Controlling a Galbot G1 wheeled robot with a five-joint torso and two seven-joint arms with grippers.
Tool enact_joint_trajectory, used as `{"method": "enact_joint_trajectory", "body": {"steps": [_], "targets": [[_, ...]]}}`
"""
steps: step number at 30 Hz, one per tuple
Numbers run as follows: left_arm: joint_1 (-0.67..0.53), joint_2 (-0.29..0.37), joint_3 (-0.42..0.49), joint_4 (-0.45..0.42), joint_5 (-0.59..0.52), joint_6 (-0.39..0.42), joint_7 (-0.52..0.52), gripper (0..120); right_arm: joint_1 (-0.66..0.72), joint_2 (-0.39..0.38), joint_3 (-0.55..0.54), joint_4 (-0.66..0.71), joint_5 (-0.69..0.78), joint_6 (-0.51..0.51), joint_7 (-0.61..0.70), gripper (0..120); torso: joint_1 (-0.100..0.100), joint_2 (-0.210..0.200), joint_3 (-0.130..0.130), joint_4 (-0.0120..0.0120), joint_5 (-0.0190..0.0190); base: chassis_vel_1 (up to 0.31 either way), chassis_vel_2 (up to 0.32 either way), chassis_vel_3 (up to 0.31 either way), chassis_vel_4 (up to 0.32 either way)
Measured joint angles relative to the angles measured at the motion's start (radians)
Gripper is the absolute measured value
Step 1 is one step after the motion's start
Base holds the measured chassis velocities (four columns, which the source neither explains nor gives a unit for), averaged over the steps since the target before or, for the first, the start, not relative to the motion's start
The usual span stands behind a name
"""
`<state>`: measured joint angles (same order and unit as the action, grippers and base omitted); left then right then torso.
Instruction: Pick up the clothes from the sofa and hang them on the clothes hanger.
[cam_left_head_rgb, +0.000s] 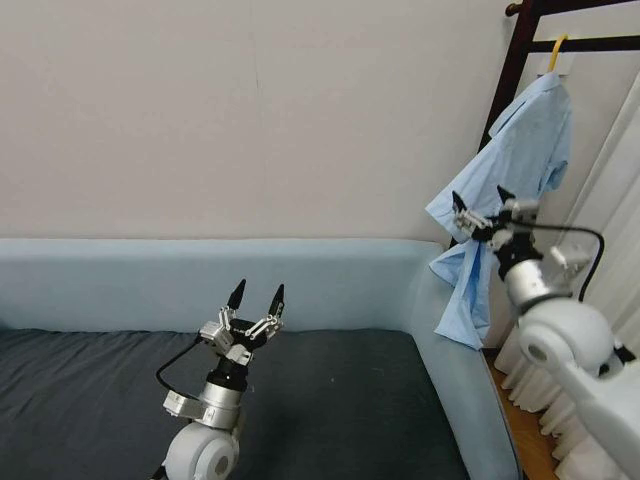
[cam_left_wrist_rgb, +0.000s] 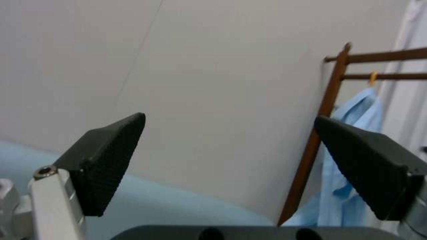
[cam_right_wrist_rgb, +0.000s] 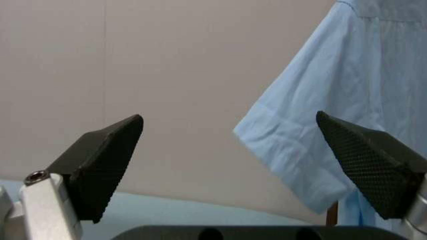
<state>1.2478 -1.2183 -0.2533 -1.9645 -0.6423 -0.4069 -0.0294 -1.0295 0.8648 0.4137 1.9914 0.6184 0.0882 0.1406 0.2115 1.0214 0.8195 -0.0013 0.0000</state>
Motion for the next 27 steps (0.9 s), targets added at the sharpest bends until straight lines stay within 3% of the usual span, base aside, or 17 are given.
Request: {"method": "enact_joint_trajectory", "body": {"steps": [3, 4, 7, 8, 12, 17, 27], "targets": [[0.093, -0.056, -0.037, -0.018, 0.199, 0.006, -0.082, 100, -0.226, 0.179, 0.123, 0.013, -0.3, 0.018, -0.012, 100, 0.0, 0.0, 0.0, 0.0001, 0.0002, 0.0, 0.0, 0.0, 0.0], [0.093, -0.056, -0.037, -0.018, 0.199, 0.006, -0.082, 100, -0.226, 0.179, 0.123, 0.013, -0.3, 0.018, -0.012, 100, 0.0, 0.0, 0.0, 0.0001, 0.0002, 0.0, 0.0, 0.0, 0.0], [0.181, -0.091, -0.079, -0.018, 0.356, -0.013, -0.075, 100, -0.407, 0.349, 0.179, 0.064, -0.491, 0.023, 0.038, 100, 0.0, 0.0, 0.0, -0.0002, -0.0005, 0.0, 0.0, 0.0, 0.0], [0.181, -0.091, -0.079, -0.018, 0.356, -0.013, -0.075, 100, -0.407, 0.349, 0.179, 0.064, -0.491, 0.023, 0.038, 100, 0.0, 0.0, 0.0, -0.0002, -0.0005, 0.0, 0.0, 0.0, 0.0], [0.272, -0.106, -0.097, -0.044, 0.379, -0.007, -0.16, 100, -0.618, 0.554, 0.145, 0.18, -0.578, 0.033, 0.154, 100, 0.0, 0.0, 0.0, 0.0001, -0.0007, 0.0, 0.0, 0.0, 0.0], [0.319, -0.09, -0.105, -0.096, 0.366, 0.048, -0.209, 100, -0.761, 0.616, 0.121, 0.222, -0.671, 0.058, 0.211, 100, 0.0, 0.0, 0.0, -0.0001, -0.0005, 0.0, 0.0, 0.0, 0.0], [0.317, -0.086, -0.104, -0.101, 0.36, 0.057, -0.213, 100, -0.759, 0.612, 0.116, 0.222, -0.676, 0.063, 0.214, 100, 0.0, 0.0, 0.0, 0.0003, -0.0003, 0.0, 0.0, 0.0, 0.0]]}}
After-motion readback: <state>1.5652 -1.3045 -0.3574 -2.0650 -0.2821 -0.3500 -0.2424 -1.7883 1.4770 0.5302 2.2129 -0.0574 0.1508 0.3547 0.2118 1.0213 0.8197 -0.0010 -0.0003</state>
